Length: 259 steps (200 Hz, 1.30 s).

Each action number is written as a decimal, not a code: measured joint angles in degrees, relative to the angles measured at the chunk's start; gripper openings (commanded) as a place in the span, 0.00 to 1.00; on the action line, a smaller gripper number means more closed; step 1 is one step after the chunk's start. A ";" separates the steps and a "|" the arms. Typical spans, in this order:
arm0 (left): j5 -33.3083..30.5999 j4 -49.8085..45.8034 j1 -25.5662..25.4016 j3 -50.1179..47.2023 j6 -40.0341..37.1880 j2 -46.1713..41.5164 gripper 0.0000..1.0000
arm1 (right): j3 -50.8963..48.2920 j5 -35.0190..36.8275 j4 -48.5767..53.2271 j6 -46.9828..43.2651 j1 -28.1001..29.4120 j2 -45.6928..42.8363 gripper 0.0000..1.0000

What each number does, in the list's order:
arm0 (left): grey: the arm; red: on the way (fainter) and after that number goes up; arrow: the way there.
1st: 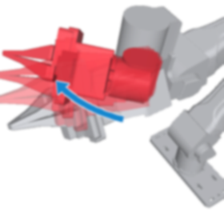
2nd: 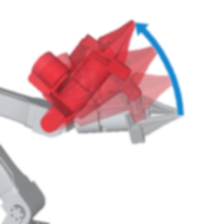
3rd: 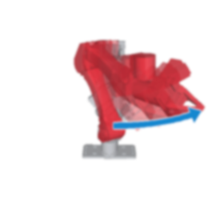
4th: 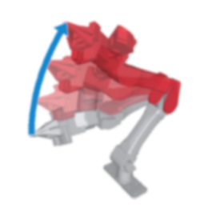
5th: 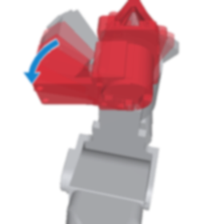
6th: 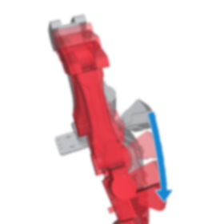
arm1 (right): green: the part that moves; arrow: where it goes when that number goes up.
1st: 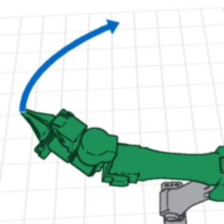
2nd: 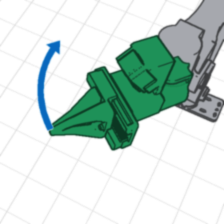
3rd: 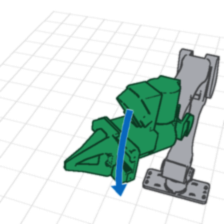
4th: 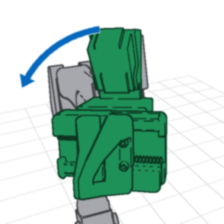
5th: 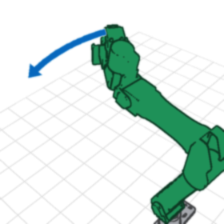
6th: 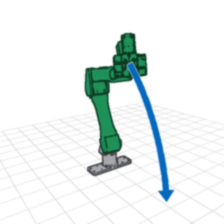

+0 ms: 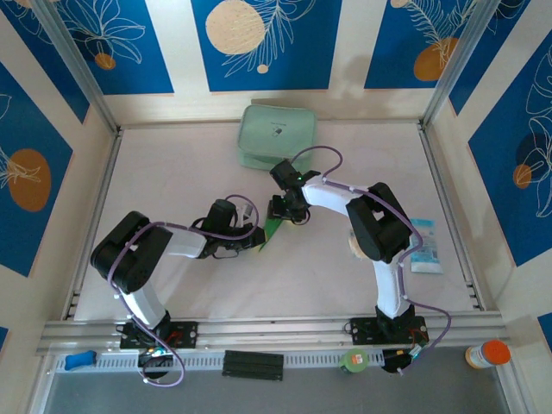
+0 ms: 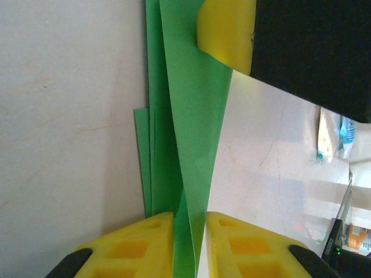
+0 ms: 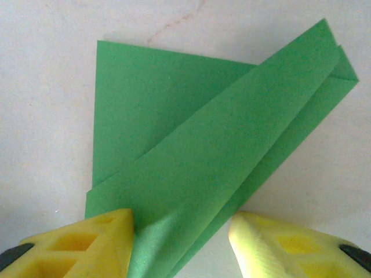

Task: Fold a paper plane with a square sheet of paper (pick it up from the middle)
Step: Fold the wing for the fifth time at the center of the table.

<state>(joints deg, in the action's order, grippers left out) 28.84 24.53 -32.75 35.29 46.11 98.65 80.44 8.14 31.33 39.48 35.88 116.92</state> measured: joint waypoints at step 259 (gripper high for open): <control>-1.25 -2.91 0.11 1.27 1.60 0.92 0.09 | -3.34 -4.94 -2.71 -0.70 -2.05 -3.02 0.56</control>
<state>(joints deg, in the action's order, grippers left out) 27.59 21.63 -32.64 36.56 47.70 99.57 77.10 3.20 28.62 38.79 33.82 113.91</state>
